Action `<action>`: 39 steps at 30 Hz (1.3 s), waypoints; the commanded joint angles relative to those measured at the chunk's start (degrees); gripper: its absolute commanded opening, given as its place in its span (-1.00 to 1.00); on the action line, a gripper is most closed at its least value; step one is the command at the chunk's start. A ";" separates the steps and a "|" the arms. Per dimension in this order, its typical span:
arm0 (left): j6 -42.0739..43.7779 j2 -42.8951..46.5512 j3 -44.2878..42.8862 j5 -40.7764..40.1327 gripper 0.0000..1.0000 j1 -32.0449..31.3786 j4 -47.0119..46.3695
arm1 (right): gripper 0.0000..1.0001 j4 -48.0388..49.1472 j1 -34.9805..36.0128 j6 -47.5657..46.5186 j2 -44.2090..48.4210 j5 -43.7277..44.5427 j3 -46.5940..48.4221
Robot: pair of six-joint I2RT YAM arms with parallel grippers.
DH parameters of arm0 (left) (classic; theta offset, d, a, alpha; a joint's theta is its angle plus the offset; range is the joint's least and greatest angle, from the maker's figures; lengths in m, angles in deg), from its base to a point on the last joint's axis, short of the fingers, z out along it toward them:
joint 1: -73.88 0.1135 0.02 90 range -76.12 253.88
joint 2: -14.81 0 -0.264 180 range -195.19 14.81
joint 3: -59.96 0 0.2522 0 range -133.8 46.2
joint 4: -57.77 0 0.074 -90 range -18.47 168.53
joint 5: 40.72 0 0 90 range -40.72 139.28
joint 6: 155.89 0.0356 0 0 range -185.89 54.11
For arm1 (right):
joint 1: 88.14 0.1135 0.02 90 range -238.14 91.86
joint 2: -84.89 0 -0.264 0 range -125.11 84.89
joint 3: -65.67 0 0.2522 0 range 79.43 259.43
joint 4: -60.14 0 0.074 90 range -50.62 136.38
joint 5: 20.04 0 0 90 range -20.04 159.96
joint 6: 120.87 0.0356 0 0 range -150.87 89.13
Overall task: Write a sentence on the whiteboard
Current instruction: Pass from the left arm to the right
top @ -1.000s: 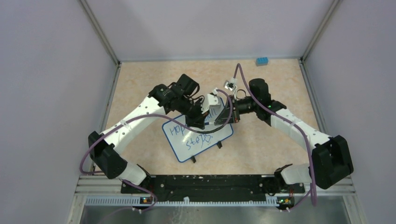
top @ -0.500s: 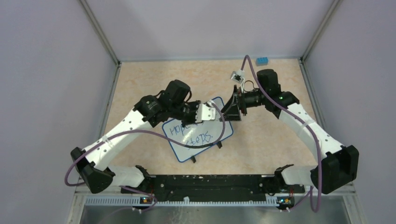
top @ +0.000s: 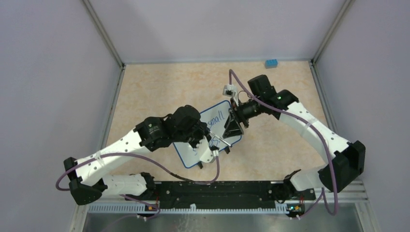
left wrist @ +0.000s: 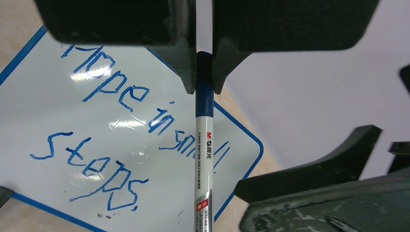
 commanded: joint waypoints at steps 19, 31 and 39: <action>4.78 3.08 4.74 -6.38 -1.00 -2.83 -8.24 | -0.52 -1.28 7.65 0.05 -6.53 2.30 3.79; -4.14 5.93 6.68 -8.61 0.82 -2.12 -12.84 | -1.00 0.85 1.26 2.04 -2.90 1.92 4.62; -26.33 3.64 0.95 0.72 0.98 6.95 -13.30 | -1.00 6.16 -15.01 4.16 0.06 2.27 2.82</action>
